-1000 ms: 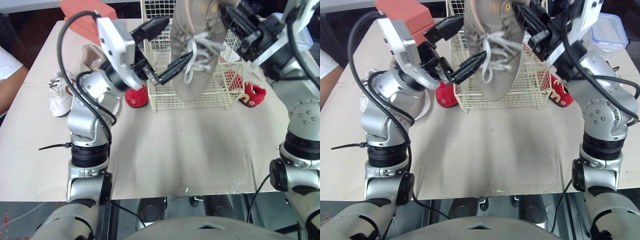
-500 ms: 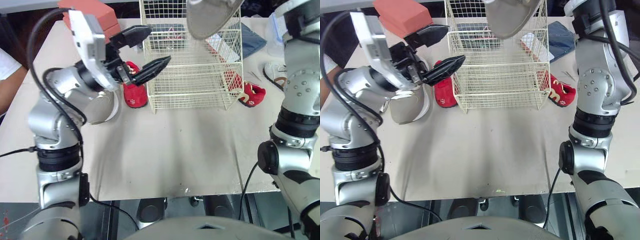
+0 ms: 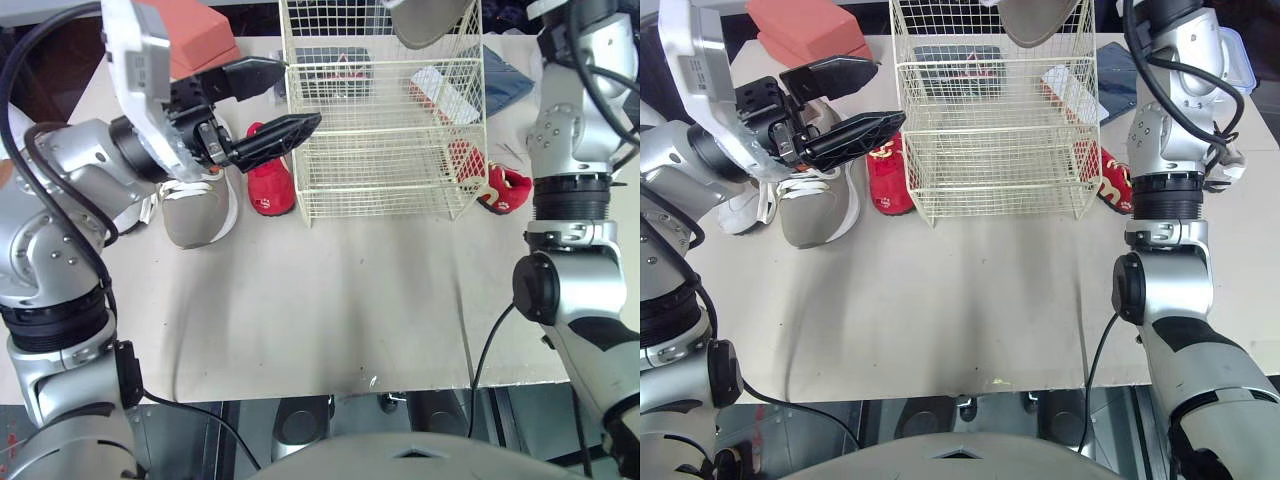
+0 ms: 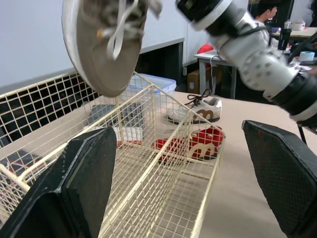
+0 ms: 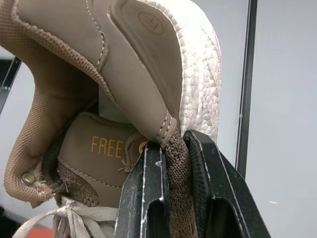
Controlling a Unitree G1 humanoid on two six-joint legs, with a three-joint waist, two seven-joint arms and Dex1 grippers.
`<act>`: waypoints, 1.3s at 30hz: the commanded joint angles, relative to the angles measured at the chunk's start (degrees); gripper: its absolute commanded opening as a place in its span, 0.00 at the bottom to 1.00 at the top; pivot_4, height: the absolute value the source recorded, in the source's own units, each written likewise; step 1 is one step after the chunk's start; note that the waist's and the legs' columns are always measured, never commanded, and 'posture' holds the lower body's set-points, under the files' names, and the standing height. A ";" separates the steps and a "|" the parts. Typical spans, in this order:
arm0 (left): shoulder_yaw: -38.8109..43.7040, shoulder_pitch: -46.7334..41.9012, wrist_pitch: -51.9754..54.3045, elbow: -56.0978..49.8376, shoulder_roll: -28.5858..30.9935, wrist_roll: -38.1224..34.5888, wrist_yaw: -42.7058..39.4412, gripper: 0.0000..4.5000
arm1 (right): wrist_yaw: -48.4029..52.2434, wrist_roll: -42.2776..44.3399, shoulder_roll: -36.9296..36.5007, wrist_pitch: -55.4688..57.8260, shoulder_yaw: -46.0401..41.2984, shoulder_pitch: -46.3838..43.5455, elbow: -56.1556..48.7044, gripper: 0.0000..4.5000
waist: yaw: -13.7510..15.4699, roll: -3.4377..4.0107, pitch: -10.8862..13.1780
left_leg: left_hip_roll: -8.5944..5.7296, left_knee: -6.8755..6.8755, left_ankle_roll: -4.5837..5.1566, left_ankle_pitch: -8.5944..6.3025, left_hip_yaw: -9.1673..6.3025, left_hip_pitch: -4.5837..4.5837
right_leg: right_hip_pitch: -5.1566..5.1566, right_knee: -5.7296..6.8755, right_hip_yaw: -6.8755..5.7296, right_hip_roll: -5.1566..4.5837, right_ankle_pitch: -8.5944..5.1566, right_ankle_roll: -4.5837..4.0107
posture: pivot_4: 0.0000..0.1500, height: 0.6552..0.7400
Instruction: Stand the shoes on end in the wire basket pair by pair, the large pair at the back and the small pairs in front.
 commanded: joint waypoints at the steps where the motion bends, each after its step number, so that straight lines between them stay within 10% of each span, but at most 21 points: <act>1: 2.46 -0.57 0.16 -2.67 1.50 -1.79 0.51 0.98 | 3.03 -1.15 -2.05 -7.42 -1.55 -2.09 7.02 0.00 | 0.07 0.00 0.01 | 0.00 0.00 0.00 0.00 0.01 -0.01 | 0.00 -0.01 0.00 0.00 0.00 0.00 | 1.00 0.36; 16: 3.53 -3.60 -0.25 0.34 0.67 -0.80 7.02 0.98 | 3.35 -4.22 -2.71 -6.71 -0.43 3.07 10.96 0.00 | 0.37 0.00 0.01 | -0.02 0.04 -0.01 0.00 -0.02 -0.02 | 0.02 0.04 -0.03 -0.11 0.01 0.00 | 1.00 0.36; 39: 2.73 -0.71 -0.44 -0.69 1.30 -1.05 5.33 0.98 | -9.47 -5.82 -2.01 20.06 1.62 17.64 -21.39 0.00 | 0.41 0.00 0.00 | -0.06 0.03 -0.02 0.01 -0.11 -0.07 | 0.02 0.03 -0.15 -0.15 0.00 0.00 | 1.00 0.36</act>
